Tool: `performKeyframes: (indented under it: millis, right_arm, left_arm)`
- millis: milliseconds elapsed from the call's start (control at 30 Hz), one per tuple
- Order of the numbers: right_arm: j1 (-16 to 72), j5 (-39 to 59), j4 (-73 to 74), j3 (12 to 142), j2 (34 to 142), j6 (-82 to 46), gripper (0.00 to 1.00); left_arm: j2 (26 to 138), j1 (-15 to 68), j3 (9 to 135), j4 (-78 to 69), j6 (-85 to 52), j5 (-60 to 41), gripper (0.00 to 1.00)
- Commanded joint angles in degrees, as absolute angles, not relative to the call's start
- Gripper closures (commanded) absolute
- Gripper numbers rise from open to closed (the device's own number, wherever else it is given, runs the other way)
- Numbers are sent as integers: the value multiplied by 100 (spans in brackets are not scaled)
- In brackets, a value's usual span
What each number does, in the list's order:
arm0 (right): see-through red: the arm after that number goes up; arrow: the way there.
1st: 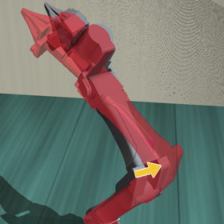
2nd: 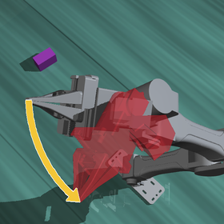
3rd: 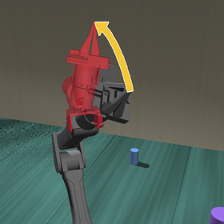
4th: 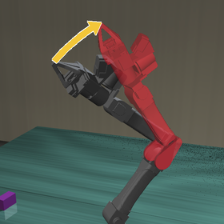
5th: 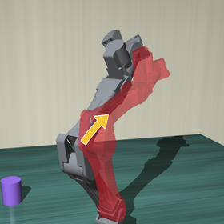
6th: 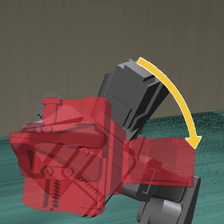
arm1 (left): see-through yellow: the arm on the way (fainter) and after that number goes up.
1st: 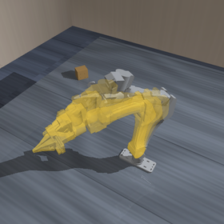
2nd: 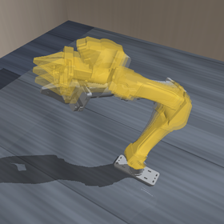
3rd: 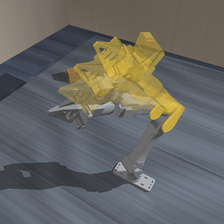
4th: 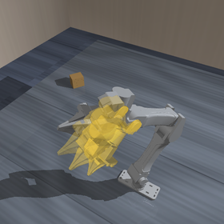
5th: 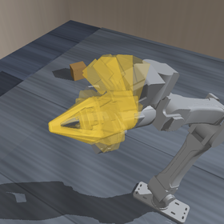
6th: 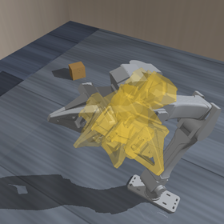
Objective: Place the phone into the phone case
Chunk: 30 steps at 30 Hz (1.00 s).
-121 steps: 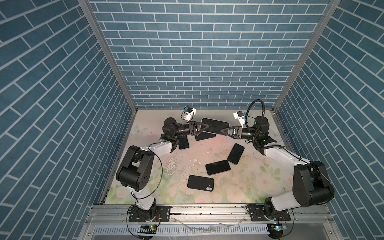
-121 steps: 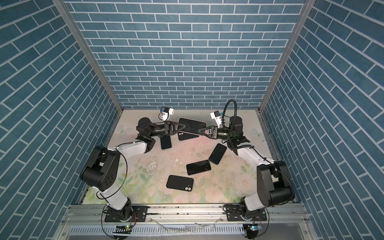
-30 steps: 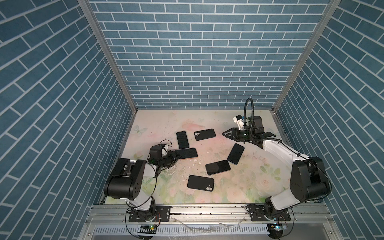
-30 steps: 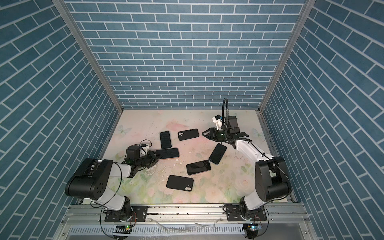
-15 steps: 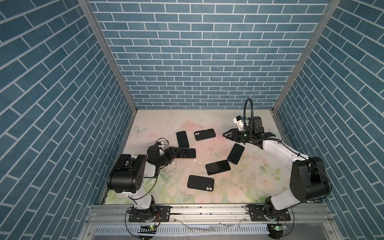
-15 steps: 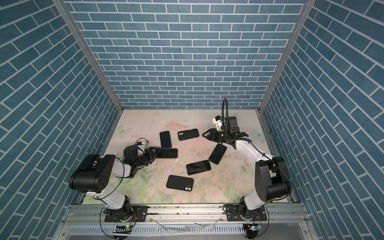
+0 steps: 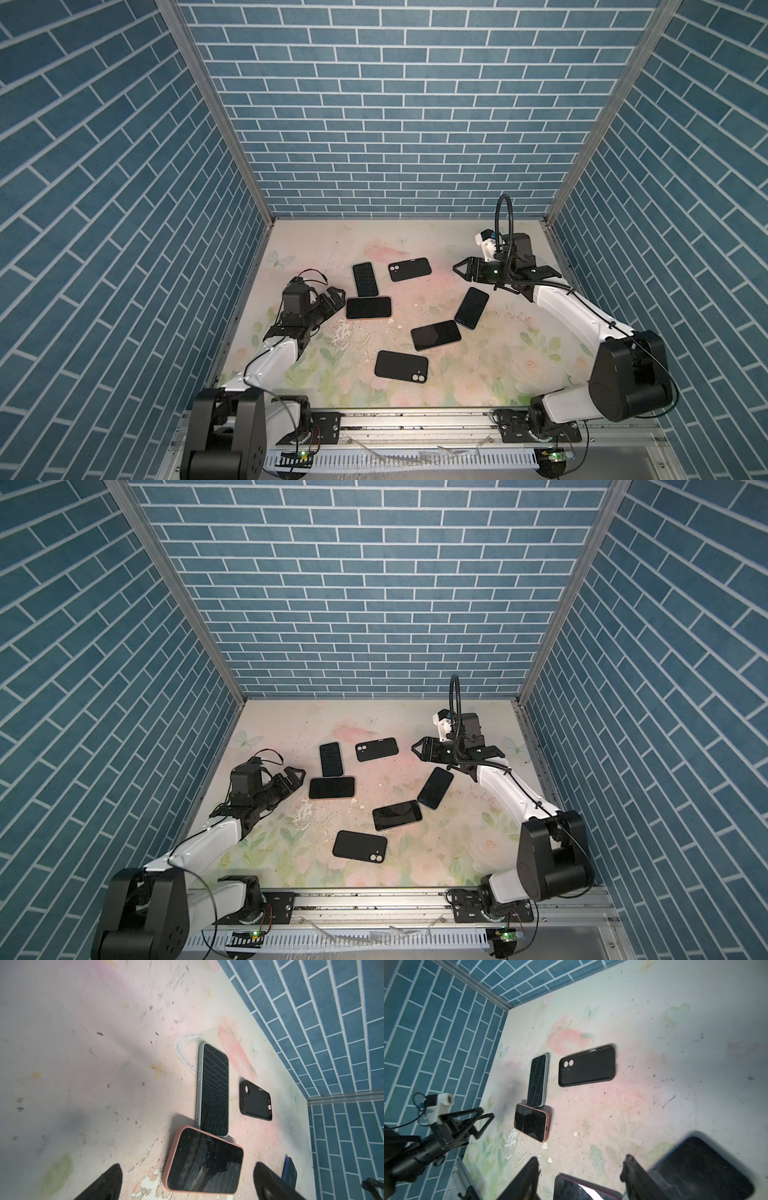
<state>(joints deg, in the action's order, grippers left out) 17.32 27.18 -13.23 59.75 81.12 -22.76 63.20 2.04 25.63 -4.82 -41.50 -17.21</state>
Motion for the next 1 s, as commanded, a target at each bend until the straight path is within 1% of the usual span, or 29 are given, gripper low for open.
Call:
performKeyframes:
  millis: [0,67,100,133,233,367,433,500,600,733,800,967]
  right_arm:
    - [1642,1874,-1375,5944,7610,-2026,22]
    - [1581,1522,-1279,5821,7366,-2110,10]
    - [1542,1292,-1222,5739,7234,-2169,2]
    - [1488,1059,-1172,5645,7105,-2253,1]
    - [1328,766,-974,5318,6756,-2490,1]
    - [1198,892,-790,4910,6335,-2834,1]
    - [1169,1309,-688,4749,6191,-2892,2]
    - [1172,1758,-696,4742,6168,-2900,6]
    - [1170,2413,-783,4831,6337,-2930,12]
    - [1223,3222,-881,5034,6882,-2971,24]
    - [1313,3408,-895,5140,7199,-2945,27]
    - [1604,3633,-707,5458,7976,-2900,28]
  left_arm:
    - [5896,184,2849,449,-3745,-1509,0]
    - [5696,193,3001,598,-3641,-1621,1]
    - [5625,210,3081,607,-3574,-1738,0]
    - [5578,219,3165,653,-3521,-1853,0]
    - [5588,291,3428,717,-3377,-2232,0]
    - [5689,645,3712,888,-3141,-2447,0]
    - [5805,893,3829,1110,-3032,-2350,0]
    - [5949,1045,3867,1199,-3110,-2252,1]
    - [6272,1184,3874,1203,-3260,-2094,1]
    - [6879,1253,3975,1307,-3299,-1867,2]
    - [7178,1278,4199,1250,-3223,-1703,3]
    - [7820,1392,4395,793,-3067,-819,3]
